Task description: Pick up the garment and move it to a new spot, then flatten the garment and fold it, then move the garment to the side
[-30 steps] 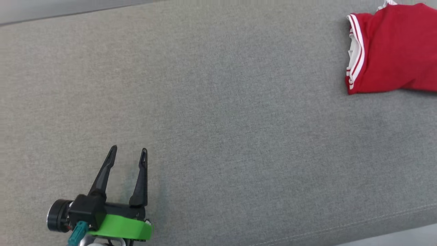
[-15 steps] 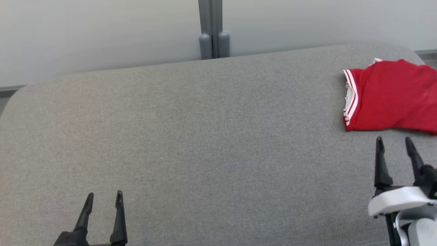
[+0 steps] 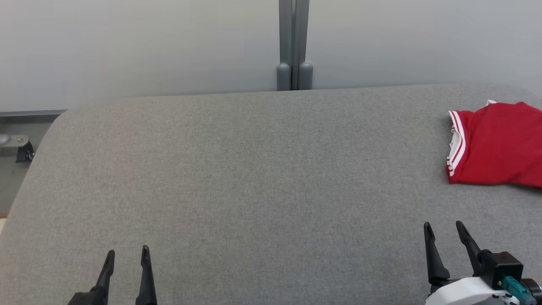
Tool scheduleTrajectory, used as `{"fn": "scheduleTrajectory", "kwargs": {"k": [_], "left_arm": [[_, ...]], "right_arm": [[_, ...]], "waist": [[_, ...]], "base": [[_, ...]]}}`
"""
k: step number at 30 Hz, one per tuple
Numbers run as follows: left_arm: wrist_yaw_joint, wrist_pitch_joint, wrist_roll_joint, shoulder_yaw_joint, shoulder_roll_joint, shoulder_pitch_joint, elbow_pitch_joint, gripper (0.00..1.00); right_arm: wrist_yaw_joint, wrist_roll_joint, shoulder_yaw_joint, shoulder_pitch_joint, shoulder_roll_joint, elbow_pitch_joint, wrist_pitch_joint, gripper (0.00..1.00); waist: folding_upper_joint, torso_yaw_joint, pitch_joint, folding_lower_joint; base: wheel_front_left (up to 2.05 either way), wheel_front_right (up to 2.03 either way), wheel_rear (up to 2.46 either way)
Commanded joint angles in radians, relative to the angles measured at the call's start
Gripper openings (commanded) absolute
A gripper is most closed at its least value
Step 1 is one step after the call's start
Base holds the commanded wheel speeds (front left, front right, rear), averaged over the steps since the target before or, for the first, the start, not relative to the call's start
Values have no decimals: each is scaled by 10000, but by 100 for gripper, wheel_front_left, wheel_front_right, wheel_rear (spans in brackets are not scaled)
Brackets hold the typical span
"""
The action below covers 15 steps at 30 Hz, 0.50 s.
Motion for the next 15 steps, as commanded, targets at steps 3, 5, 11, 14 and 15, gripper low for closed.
{"fn": "scheduleTrajectory", "kwargs": {"k": [3,5,11,14,15], "left_arm": [[-153,2,-275,-167,0,-38,164,0],[-151,15,-302,-205,-40,12,328,0],[-180,379,-1446,-56,-36,-268,426,0],[-195,518,-2015,-28,-34,-361,417,0],[-200,556,-2174,-20,-33,-387,414,0]], "right_arm": [[0,9,18,-5,12,18,0,0],[2,32,1,3,50,183,17,0],[1,1261,-114,-254,46,278,404,0],[1,1882,-110,-317,44,251,539,0],[1,2055,-108,-335,43,242,576,0]], "waist": [[0,7,5,0],[0,6,5,0],[0,-27,19,0],[0,-44,26,0],[0,-49,29,0]], "base": [[0,0,0],[0,0,0],[0,0,0],[0,0,0],[0,0,0]]}}
